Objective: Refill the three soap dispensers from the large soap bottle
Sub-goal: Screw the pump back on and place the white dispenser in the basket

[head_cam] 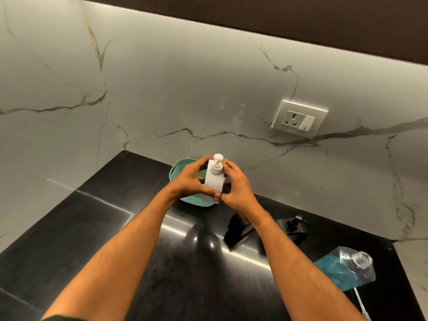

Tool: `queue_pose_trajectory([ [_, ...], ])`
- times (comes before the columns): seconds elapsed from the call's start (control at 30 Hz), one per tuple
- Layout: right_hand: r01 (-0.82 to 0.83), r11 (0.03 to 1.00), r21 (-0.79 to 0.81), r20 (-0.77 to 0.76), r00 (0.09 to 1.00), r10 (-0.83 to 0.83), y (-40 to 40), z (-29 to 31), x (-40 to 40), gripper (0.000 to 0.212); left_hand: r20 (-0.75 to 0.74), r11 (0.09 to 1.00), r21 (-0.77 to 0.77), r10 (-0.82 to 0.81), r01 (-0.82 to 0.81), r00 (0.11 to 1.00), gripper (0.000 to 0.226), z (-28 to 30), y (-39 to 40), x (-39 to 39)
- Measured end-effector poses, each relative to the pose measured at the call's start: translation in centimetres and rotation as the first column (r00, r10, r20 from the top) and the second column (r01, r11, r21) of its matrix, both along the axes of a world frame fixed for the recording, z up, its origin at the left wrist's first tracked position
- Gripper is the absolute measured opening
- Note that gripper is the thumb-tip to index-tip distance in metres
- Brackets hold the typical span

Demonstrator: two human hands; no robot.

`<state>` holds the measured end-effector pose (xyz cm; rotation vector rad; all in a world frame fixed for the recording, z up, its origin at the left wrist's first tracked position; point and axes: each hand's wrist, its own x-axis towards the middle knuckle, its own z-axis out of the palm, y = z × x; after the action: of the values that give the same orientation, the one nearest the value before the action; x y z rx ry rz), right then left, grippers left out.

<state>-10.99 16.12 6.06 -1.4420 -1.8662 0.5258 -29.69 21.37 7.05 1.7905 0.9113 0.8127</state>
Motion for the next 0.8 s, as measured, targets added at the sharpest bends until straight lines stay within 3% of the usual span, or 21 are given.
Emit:
queue_pose_trajectory([
  [0.37,0.15,0.988,-0.044,-0.038,0.988,-0.152,6.5,-2.2,-1.0,0.102,-0.039,0.997,-0.066,-0.029,0.026,0.999,0.104,-1.3,7.2,0.3],
  [0.67,0.171,0.97,-0.175,0.028,0.985,-0.169,6.8,-4.0,-0.6,0.083,-0.124,0.986,-0.154,-0.078,0.059,0.989,0.103,-6.3,8.1,1.1],
  [0.8,0.18,0.96,-0.216,0.136,0.979,-0.153,7.1,-4.0,-0.4,0.075,-0.127,0.976,-0.206,-0.093,0.066,0.988,0.116,-7.7,8.3,1.1],
])
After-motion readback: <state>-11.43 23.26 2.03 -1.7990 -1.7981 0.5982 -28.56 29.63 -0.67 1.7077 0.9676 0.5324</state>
